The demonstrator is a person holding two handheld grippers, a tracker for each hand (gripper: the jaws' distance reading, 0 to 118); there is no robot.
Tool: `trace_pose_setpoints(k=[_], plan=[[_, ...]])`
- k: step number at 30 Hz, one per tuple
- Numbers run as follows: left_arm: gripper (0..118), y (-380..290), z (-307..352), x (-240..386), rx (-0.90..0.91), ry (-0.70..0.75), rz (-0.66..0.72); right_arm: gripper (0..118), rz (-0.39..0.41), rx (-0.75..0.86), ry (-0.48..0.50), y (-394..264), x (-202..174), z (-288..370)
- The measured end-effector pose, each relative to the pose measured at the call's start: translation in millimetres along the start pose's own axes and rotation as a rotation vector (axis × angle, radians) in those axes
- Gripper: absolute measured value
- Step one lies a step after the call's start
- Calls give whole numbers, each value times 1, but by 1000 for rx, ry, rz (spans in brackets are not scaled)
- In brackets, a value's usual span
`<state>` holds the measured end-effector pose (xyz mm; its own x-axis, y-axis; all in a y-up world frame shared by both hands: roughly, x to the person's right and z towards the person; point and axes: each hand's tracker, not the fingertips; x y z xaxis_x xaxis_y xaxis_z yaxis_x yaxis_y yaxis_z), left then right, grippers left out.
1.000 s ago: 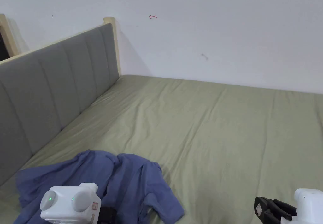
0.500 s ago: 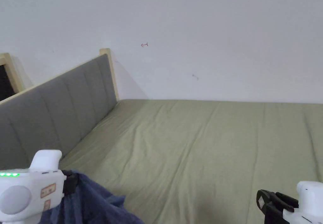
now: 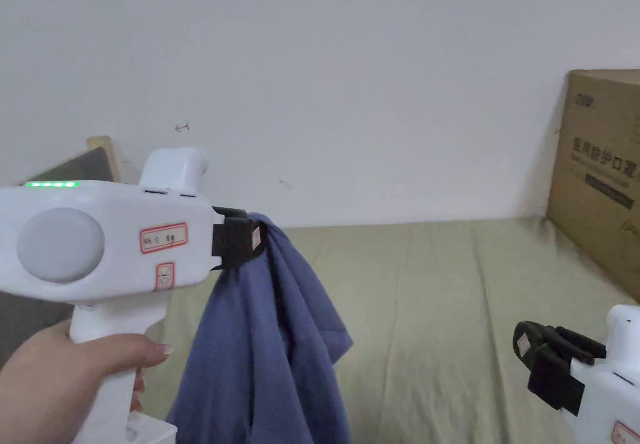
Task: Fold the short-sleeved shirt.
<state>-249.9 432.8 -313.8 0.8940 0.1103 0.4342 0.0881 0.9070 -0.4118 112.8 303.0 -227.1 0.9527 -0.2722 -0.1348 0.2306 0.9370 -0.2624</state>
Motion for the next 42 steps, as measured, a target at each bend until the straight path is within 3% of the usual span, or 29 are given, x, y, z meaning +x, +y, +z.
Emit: trace_pose_setpoints(k=[5,9,12,13,14,15,16,17,21,24,28,31,35,37,38,42], plan=[[1,-53,-117,22,-298,-142,142,0,-23,-4,-61,-6,28,9],[1,-135,-220,27,-676,-160,306,0,-68,-59,-101,-24,47,4],[2,-188,-251,26,-825,-164,458,0,-72,-101,-112,-36,55,0],[8,-200,-255,25,-849,-166,515,0,-69,-113,-118,-40,57,0],[26,-205,-256,22,-851,-176,562,0,-69,-119,-120,-42,59,-1],[76,-211,-253,18,-851,-168,609,0,-70,-126,-121,-44,61,-1],[104,-213,-253,15,-859,-175,653,0,-71,-132,-123,-45,62,-3],[113,-212,-250,11,-858,-183,677,0,-73,-137,-125,-46,63,-4],[110,-175,-226,-13,-790,-196,713,0,-83,-137,-122,-43,60,-7],[110,-129,-183,-30,-657,-146,650,0,-80,-121,-93,-33,52,-7],[109,-85,-95,-33,-189,15,411,0,-23,-44,-78,-19,35,0],[100,-99,-28,-18,110,165,199,0,12,40,-73,-15,21,7],[72,-151,29,-6,373,329,169,0,38,131,-91,-16,4,14],[18,-165,40,-1,383,479,166,0,42,178,-130,-17,-5,14],[1,-169,41,-2,377,506,162,0,37,187,-138,-18,-8,13],[1,-172,41,-6,381,481,142,0,19,194,-146,-17,-19,10]])
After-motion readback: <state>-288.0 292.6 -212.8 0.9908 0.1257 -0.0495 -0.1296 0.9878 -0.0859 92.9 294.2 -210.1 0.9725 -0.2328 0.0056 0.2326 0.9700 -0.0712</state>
